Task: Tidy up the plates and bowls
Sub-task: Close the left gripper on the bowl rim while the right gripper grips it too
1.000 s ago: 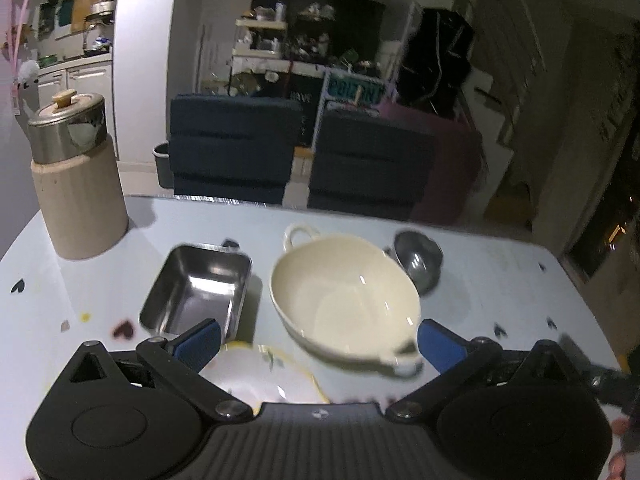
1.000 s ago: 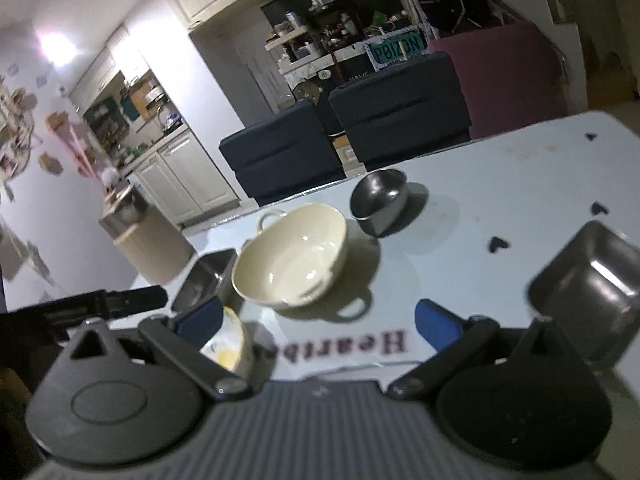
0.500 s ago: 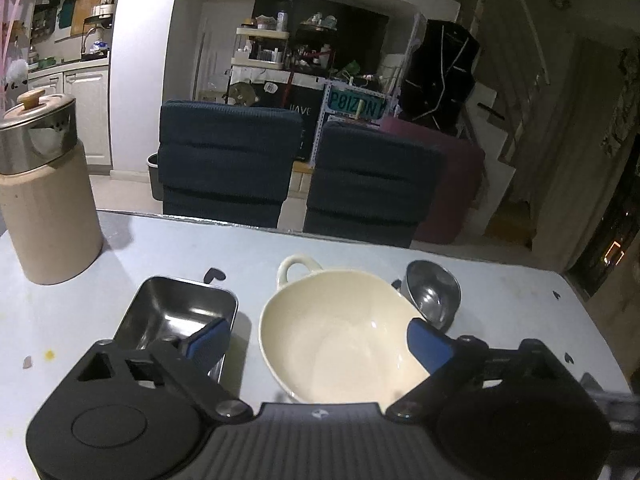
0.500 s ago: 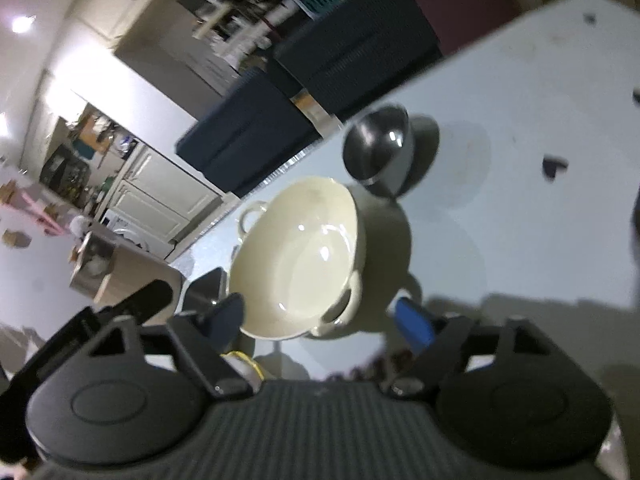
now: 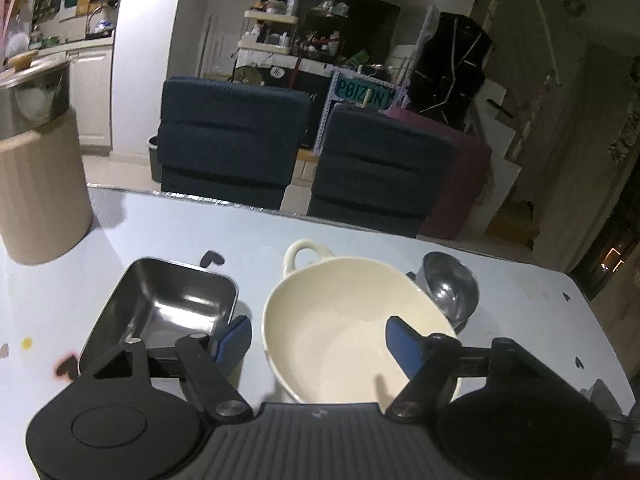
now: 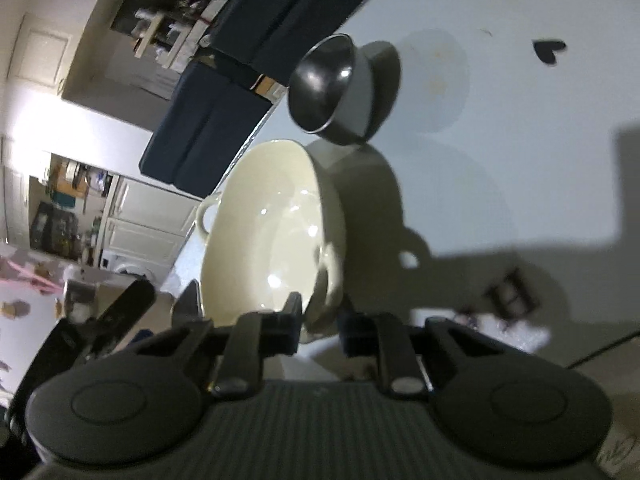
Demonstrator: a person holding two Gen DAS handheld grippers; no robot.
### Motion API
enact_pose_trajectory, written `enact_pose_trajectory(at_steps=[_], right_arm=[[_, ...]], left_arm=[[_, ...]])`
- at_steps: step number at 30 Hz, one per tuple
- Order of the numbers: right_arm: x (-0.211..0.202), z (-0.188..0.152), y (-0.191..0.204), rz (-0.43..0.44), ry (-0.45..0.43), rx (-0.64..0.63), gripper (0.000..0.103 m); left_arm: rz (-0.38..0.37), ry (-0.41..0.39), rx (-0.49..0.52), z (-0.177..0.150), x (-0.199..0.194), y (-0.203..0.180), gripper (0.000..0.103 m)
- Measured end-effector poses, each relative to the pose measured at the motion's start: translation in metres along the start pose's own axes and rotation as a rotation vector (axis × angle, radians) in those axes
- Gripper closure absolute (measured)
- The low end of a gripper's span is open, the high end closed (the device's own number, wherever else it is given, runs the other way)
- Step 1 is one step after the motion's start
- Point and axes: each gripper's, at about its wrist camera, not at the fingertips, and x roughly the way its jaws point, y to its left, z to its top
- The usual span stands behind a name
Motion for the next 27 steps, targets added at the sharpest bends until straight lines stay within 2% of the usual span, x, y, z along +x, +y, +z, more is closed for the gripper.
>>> enact_pose_trajectory(at_steps=[6,16,20,22,25,27], right_arm=[[-0.014,0.008,0.002,-0.049,-0.016,-0.053,0.088],[-0.046,0.037,-0.028,-0.118,-0.067,-0.051,0.094],[-0.058,0.054,-0.039,-0.151,-0.113,-0.071,0.092],[-0.059,0.062,-0.042,-0.162,-0.128,-0.116,0.091],[-0.061,0.066,-0.052,-0.12,-0.115,-0.073,0.09],[-0.066,0.065,-0.052,-0.121,-0.125,-0.061,0.087]], left_arm=[[0.006,0.013,-0.004,-0.001,0.0,0.0,0.029],[-0.004,0.033,-0.001,-0.003,0.004,-0.008,0.029],[-0.039,0.053,-0.018,-0.006,0.012,-0.009,0.031],[-0.049,0.071,-0.029,-0.009,0.019,-0.011,0.035],[-0.038,0.091,-0.012,-0.011,0.03,-0.013,0.039],[-0.015,0.094,-0.005,-0.011,0.034,-0.012,0.041]])
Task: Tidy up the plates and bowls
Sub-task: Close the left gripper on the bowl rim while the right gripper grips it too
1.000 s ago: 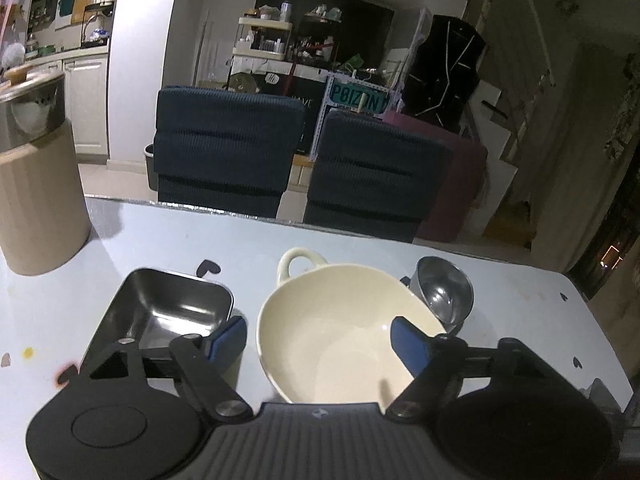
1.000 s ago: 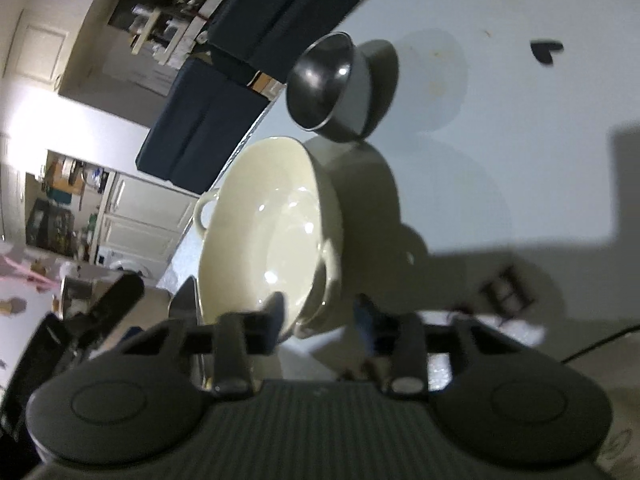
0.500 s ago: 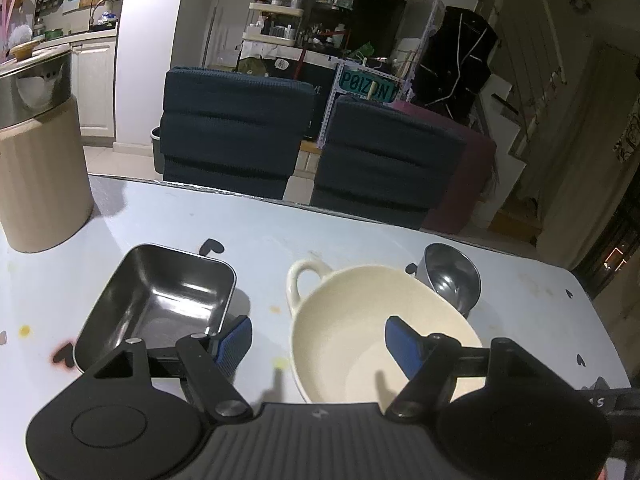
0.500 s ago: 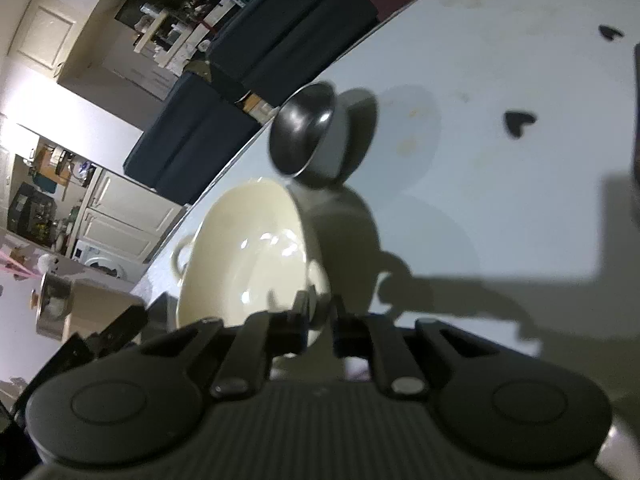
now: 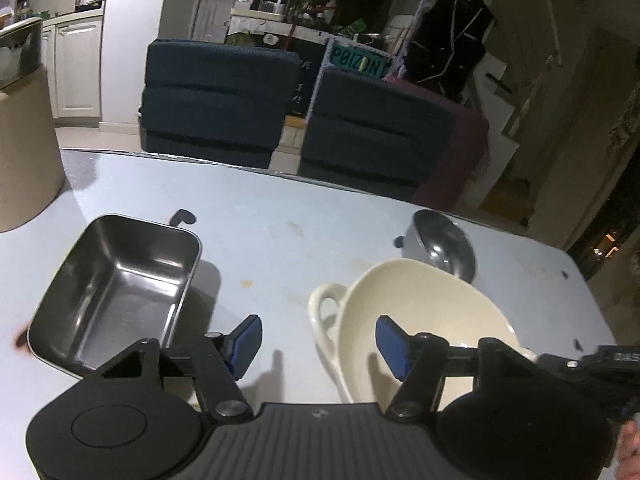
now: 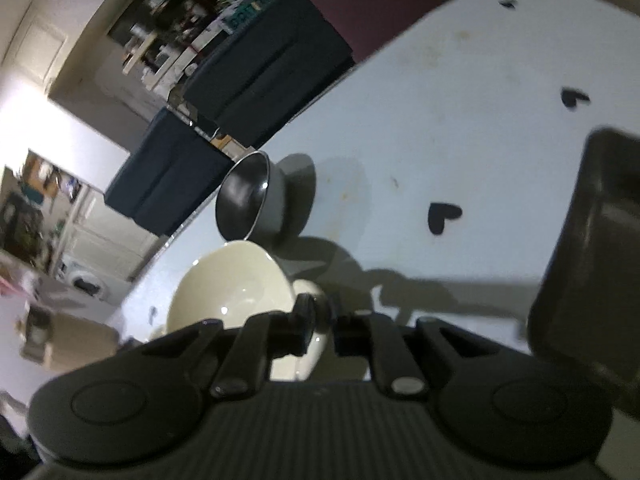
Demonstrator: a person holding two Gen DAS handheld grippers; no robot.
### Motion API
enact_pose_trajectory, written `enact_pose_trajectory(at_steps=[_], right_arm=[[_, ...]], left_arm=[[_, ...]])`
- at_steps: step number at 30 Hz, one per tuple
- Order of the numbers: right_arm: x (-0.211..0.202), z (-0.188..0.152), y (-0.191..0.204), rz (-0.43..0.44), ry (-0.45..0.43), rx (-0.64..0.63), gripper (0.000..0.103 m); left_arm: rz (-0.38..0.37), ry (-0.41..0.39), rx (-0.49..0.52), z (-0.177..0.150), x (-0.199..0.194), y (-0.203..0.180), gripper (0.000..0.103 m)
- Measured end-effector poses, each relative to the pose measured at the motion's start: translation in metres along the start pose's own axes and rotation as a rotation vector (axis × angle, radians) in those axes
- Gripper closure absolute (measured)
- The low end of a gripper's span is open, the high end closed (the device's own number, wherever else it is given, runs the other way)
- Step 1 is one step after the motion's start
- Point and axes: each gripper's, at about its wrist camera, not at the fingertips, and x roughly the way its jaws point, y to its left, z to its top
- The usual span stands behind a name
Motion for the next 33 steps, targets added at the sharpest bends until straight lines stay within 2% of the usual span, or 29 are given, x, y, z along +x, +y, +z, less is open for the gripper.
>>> enact_pose_trajectory(at_steps=[3,9,13,15,18,28,33], right_arm=[[-0.007,-0.001,0.005,-0.035,-0.014,-0.041,0.079],[-0.001,-0.003,0.008,-0.071,0.017,-0.03,0.076],[-0.001,-0.005,0.017,-0.1,0.043,-0.066,0.076],[0.0,-0.007,0.021,-0.107,0.053,-0.085,0.08],[0.006,-0.008,0.027,-0.113,0.053,-0.115,0.086],[0.008,0.004,0.022,-0.117,0.009,-0.142,0.091],[0.006,0.007,0.016,-0.096,0.006,-0.152,0.091]], left_arm=[[0.041,-0.008,0.029,0.003,0.004,-0.002,0.042],[0.105,0.008,0.054,0.009,0.018,-0.001,0.043],[0.133,0.016,0.069,0.01,0.028,-0.001,0.043],[0.122,0.025,0.073,0.011,0.033,-0.001,0.043],[0.146,0.032,0.096,0.009,0.039,-0.003,0.043],[0.124,0.106,0.153,0.001,0.027,-0.009,0.043],[0.089,0.136,0.088,0.002,0.025,-0.003,0.044]])
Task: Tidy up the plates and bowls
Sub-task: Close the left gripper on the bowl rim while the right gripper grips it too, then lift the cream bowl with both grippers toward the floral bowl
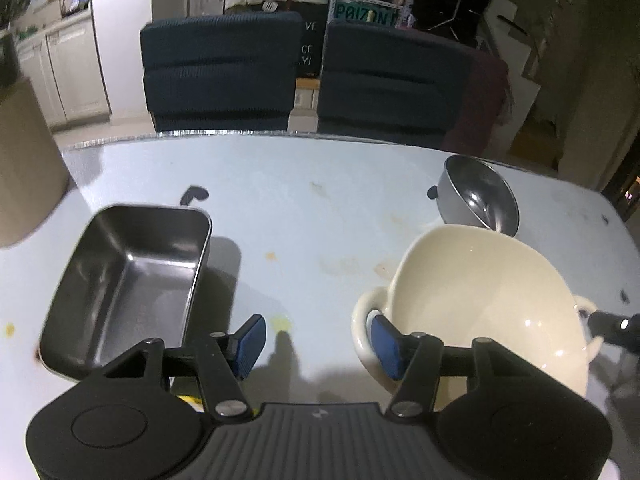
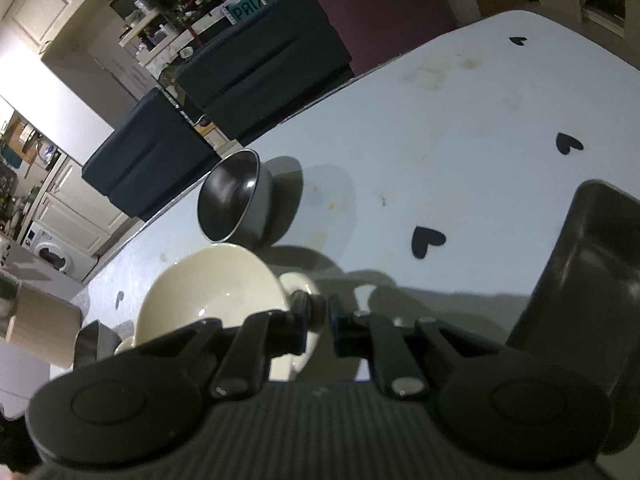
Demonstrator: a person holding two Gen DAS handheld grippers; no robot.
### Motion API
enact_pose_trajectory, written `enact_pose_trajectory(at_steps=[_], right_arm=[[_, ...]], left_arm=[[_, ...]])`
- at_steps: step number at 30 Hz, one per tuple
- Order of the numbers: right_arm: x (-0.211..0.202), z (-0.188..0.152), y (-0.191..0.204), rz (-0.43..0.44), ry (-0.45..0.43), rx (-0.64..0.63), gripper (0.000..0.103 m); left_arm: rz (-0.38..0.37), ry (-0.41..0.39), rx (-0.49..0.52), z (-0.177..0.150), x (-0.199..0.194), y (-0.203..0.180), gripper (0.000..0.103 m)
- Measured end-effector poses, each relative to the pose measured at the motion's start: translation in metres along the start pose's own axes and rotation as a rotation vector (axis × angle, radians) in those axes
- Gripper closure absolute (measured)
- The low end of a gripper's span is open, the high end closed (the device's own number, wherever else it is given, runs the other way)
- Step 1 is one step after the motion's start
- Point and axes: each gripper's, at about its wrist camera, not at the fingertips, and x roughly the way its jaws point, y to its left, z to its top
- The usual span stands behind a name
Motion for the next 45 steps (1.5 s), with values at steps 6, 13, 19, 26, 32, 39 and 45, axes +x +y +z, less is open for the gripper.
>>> enact_pose_trajectory(at_steps=[6,13,19,26,32,39,45], right_arm=[[-0.009,0.005,-0.005,0.061,-0.024,-0.013,0.062],[0.003,0.001,0.01,0.054,0.012,-0.104,0.054],[0.011,0.001,0.015,0.037,0.037,-0.148,0.058],[0.017,0.003,0.011,0.025,0.058,-0.156,0.073],[0.017,0.003,0.009,0.042,0.057,-0.158,0.074],[0.018,0.004,0.01,0.044,0.067,-0.164,0.075],[0.021,0.008,0.009,0.059,0.073,-0.167,0.075]], left_arm=[[-0.192,-0.032,-0.179,0.007,-0.012,0.025,0.042],[-0.215,0.008,-0.119,0.006,-0.004,0.005,0.042],[-0.22,0.04,-0.082,0.003,0.009,-0.001,0.05],[-0.206,0.056,-0.102,0.005,0.017,0.007,0.08],[-0.221,0.056,-0.108,0.005,0.019,0.009,0.08],[-0.234,0.068,-0.129,0.004,0.022,0.011,0.08],[-0.251,0.077,-0.151,0.003,0.026,0.012,0.081]])
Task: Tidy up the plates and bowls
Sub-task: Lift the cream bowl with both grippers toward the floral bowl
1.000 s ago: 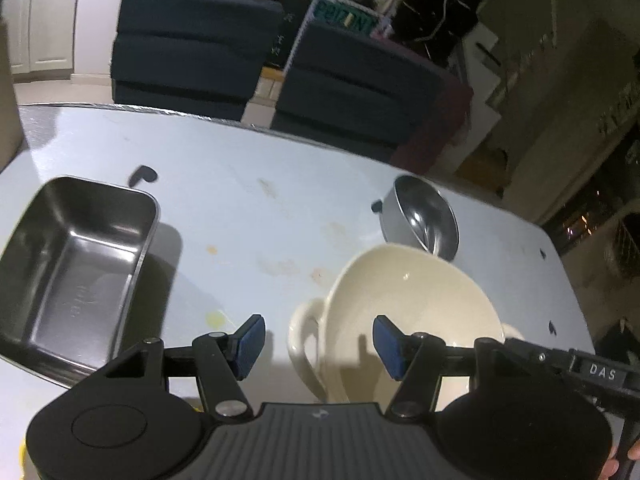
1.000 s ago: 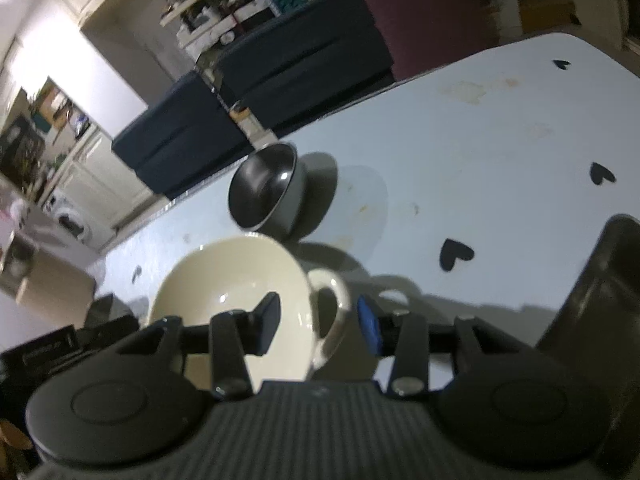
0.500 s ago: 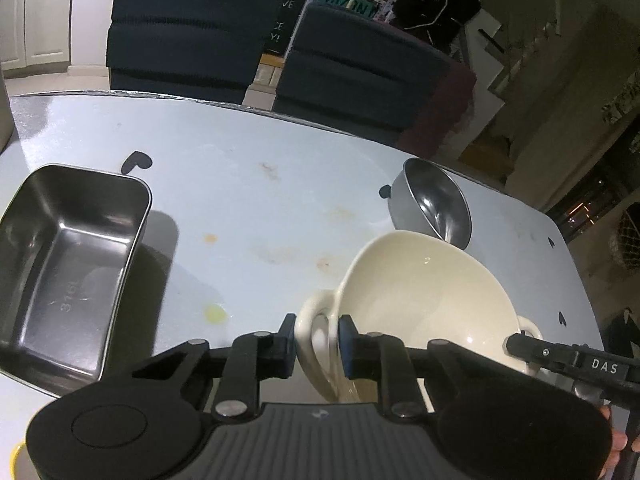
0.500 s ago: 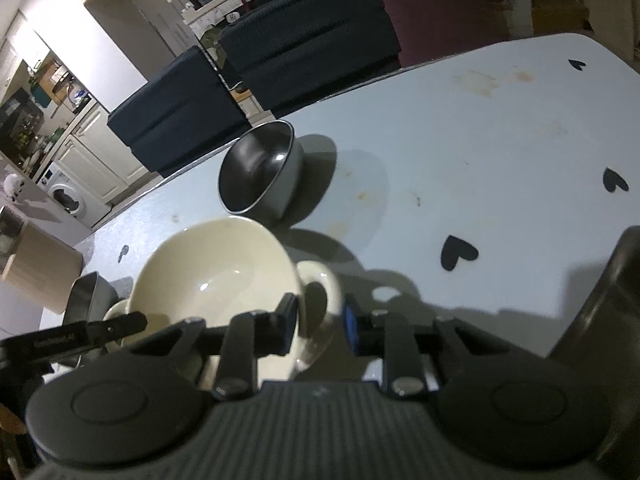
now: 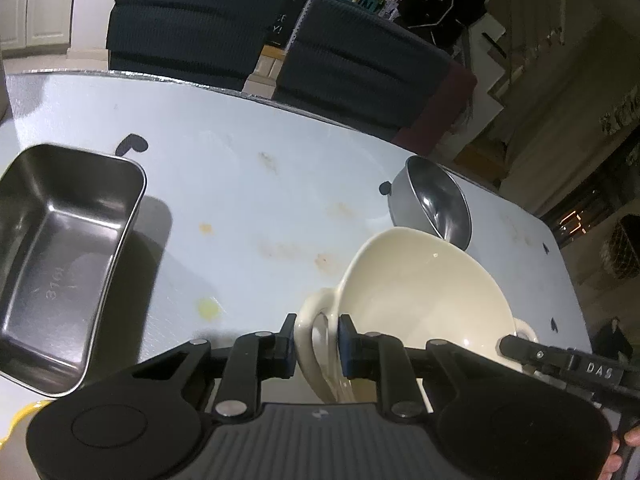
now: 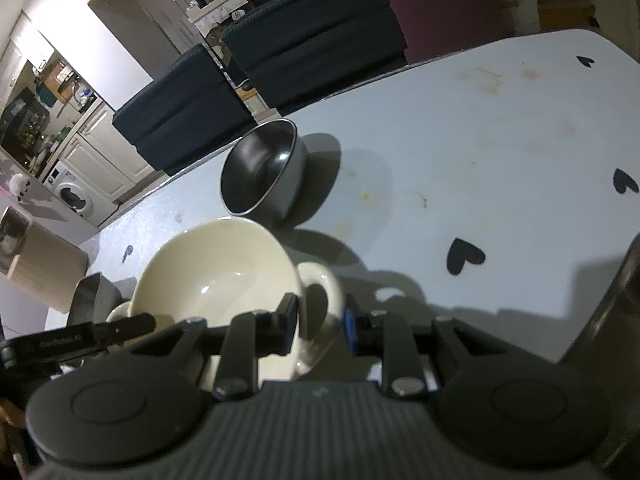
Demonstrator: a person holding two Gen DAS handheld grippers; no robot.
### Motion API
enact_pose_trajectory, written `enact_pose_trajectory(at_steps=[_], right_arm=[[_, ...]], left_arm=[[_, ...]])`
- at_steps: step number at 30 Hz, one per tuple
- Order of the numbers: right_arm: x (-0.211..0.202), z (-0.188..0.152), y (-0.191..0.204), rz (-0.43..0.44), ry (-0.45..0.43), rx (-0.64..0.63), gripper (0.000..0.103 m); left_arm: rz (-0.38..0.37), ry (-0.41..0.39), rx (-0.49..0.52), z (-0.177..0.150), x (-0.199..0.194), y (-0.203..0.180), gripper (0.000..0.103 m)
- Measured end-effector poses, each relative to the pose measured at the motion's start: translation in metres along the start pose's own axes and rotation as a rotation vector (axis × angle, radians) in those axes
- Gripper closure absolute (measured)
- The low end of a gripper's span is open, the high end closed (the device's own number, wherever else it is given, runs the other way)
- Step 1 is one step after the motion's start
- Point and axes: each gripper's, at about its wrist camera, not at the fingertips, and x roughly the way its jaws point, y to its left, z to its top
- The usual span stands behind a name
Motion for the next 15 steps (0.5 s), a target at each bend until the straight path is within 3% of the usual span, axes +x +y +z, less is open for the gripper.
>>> enact_pose_trajectory(at_steps=[15], right_arm=[[0.0011,0.0015,0.0013,-0.001,0.013,-0.026,0.075]], left_arm=[[-0.001,-0.003,-0.02,0.0007,0.0005,0.0015,0.081]])
